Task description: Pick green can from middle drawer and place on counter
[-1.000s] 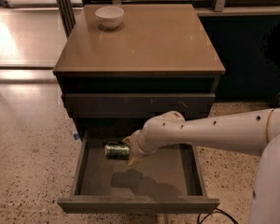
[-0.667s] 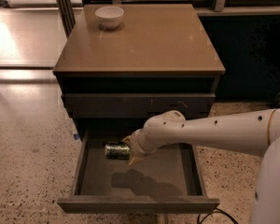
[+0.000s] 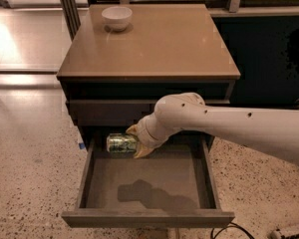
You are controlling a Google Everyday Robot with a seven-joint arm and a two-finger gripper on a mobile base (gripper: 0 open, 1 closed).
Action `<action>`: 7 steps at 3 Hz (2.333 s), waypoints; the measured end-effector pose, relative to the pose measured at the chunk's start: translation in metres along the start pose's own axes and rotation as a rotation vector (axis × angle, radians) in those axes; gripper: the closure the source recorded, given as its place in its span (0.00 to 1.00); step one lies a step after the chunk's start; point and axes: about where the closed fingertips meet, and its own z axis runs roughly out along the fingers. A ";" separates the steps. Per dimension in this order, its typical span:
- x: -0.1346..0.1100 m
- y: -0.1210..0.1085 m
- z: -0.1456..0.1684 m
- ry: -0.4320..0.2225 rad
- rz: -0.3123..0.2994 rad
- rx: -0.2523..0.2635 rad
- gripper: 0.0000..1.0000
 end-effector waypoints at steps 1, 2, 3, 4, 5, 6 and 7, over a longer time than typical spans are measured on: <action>-0.020 -0.044 -0.062 -0.020 -0.074 0.040 1.00; -0.026 -0.071 -0.100 -0.013 -0.104 0.082 1.00; -0.026 -0.071 -0.100 -0.013 -0.104 0.082 1.00; -0.040 -0.090 -0.127 0.014 -0.164 0.109 1.00; -0.070 -0.133 -0.180 0.028 -0.270 0.147 1.00; -0.082 -0.164 -0.217 0.026 -0.309 0.164 1.00; -0.069 -0.211 -0.254 0.054 -0.301 0.173 1.00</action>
Offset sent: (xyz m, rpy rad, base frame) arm 0.0421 -0.0179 0.1718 0.0312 -0.1727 0.0631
